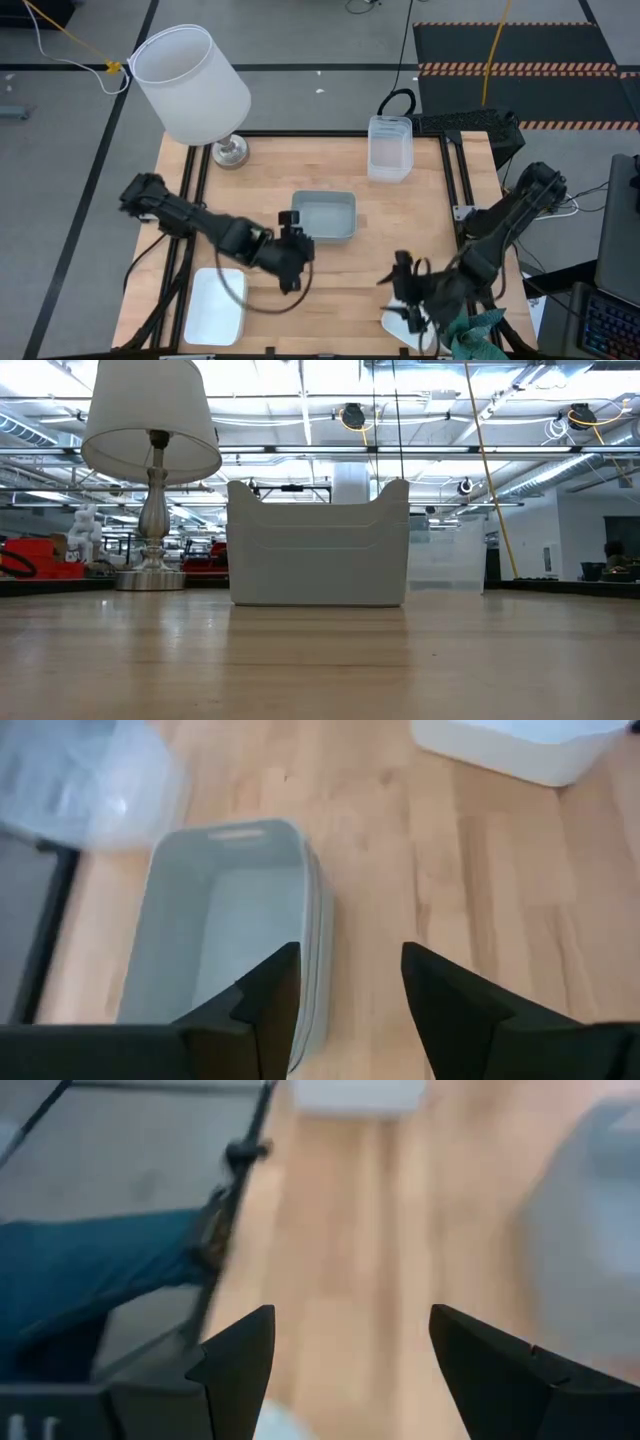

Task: Stack baskets by color
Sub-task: Stack the white bin on the stacked white bins

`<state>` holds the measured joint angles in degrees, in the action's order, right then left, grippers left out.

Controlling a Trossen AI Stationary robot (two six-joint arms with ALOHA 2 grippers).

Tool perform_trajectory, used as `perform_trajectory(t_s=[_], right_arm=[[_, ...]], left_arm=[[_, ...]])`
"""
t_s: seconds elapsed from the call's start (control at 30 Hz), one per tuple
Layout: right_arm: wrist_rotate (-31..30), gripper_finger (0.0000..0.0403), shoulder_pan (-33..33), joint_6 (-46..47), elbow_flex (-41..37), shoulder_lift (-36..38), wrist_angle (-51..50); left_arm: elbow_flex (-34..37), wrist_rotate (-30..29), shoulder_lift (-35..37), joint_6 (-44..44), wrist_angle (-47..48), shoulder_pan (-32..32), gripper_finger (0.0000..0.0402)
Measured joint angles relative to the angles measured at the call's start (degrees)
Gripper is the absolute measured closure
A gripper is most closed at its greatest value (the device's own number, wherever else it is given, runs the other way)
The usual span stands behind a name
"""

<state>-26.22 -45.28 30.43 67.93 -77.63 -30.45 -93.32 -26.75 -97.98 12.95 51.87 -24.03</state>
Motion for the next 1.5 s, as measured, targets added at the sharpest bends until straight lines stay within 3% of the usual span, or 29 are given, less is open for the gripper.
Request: perform_trajectory(t_s=[0.17, 0.4, 0.6, 0.97, 1.2, 1.5], right_arm=[[5.67, 0.0145, -2.16, 7.39, 5.8, -5.98, -6.25], [9.78, 0.0145, -6.61, 15.12, 13.92, -12.78, -13.04], [12.86, 0.0145, -10.05, 22.03, 14.74, -17.37, -13.25], [12.62, 0.0145, -10.27, 27.9, 14.74, -25.0, -15.5], [7.9, 0.0149, -8.85, 30.13, 14.72, -26.95, -17.51], [6.76, 0.0227, -7.97, 31.89, 14.72, -27.12, -17.88]], left_arm=[[0.0, -5.98, 0.5, -3.31, -1.6, -3.62, 0.0232], [0.0, -6.22, 0.46, -1.79, -3.73, -3.85, 0.0231], [0.01, -6.27, 0.44, -0.74, -6.35, -3.82, 0.0231], [5.02, -6.18, 0.36, -3.37, -16.88, -3.69, 0.0231], [5.07, -6.16, 0.37, -3.48, -21.12, -3.69, 0.0231], [5.07, -6.16, 0.37, -3.8, -23.12, -3.79, 0.0231]])
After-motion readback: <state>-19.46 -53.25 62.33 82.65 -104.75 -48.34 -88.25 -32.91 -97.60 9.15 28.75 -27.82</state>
